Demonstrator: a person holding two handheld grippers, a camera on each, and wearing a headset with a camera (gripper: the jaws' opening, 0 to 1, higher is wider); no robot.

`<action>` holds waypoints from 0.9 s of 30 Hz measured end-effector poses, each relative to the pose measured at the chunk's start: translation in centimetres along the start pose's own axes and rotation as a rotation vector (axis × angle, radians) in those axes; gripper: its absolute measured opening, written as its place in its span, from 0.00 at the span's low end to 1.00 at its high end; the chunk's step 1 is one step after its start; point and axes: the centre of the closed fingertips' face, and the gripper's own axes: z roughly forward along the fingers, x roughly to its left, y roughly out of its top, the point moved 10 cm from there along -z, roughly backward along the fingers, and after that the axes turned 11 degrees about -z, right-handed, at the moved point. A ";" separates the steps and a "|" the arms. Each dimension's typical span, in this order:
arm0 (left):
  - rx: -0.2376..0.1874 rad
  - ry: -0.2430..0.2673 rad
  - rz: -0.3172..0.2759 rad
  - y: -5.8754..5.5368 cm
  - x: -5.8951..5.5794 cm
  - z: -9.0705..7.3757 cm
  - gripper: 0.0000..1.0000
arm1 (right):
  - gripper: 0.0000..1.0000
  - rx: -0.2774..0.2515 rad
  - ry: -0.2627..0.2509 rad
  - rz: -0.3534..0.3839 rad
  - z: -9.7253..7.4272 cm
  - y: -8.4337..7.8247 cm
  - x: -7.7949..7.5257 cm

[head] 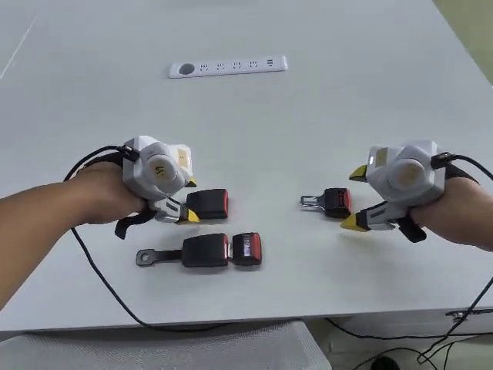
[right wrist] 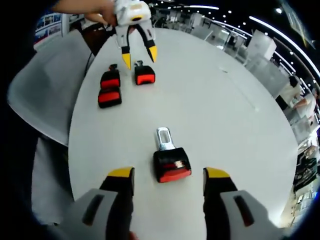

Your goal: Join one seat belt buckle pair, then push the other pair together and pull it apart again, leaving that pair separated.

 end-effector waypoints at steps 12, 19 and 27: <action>-0.148 0.095 -0.239 -4.7 -2.7 -7.2 0.64 | 0.68 -0.128 -0.069 0.101 -2.8 3.1 2.8; -0.177 0.127 -0.336 -7.7 -4.8 -9.3 0.79 | 0.82 -0.132 -0.093 0.156 -4.2 2.6 4.0; -0.205 0.156 -0.393 -10.0 -5.7 -11.4 0.91 | 0.95 -0.141 -0.135 0.218 -6.0 1.8 5.0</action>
